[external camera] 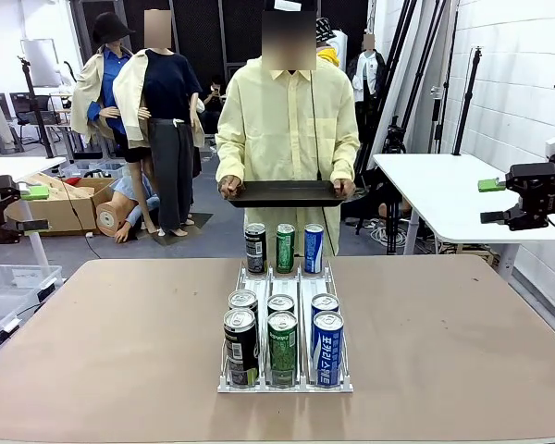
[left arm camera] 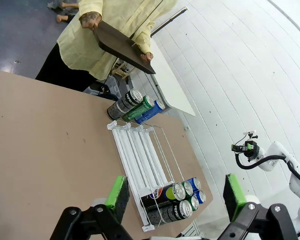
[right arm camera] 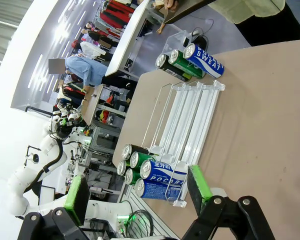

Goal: Retrieve and hand over the desired beverage to the person.
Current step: Pick up a can of the same type that the person held from the Automatic Can Dispenser.

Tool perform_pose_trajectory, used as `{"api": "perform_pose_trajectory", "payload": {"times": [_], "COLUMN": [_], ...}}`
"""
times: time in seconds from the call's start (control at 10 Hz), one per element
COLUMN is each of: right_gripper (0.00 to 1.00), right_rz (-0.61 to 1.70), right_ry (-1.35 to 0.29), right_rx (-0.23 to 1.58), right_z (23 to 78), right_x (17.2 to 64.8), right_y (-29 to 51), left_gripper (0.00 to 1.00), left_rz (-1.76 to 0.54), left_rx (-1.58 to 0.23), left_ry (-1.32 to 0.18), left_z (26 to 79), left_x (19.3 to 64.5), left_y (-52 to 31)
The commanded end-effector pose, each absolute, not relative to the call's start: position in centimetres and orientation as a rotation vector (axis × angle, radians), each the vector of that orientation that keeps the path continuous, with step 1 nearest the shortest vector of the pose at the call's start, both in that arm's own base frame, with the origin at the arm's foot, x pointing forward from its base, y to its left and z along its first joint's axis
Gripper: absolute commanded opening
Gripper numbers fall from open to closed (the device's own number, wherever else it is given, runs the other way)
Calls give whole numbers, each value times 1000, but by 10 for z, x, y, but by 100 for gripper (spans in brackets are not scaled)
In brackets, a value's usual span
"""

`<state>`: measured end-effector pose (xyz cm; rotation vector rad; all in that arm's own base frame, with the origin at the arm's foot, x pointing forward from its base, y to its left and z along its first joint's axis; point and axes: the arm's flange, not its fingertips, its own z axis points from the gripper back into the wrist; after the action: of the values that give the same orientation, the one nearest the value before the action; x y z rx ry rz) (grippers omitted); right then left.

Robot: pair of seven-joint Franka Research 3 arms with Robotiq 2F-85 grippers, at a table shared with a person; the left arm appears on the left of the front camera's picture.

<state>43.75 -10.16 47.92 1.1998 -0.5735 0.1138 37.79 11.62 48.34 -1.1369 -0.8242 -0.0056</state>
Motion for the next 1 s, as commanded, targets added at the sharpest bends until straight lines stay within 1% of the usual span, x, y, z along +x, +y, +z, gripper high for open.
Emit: {"api": "perform_pose_trajectory", "payload": {"times": [0.0, 0.9], "right_gripper": [100, 100], "right_rz": [117, 117], "right_ry": [-569, -569], "right_rx": [1210, 1210], "right_z": [481, 481], "right_x": [438, 438], "right_y": [-102, -102], "left_gripper": [100, 100], "left_rz": [1, 1], "left_rx": [-1138, -1138], "left_ry": [-822, -822], "left_z": [484, 484], "left_x": [377, 377], "left_y": [117, 117]}}
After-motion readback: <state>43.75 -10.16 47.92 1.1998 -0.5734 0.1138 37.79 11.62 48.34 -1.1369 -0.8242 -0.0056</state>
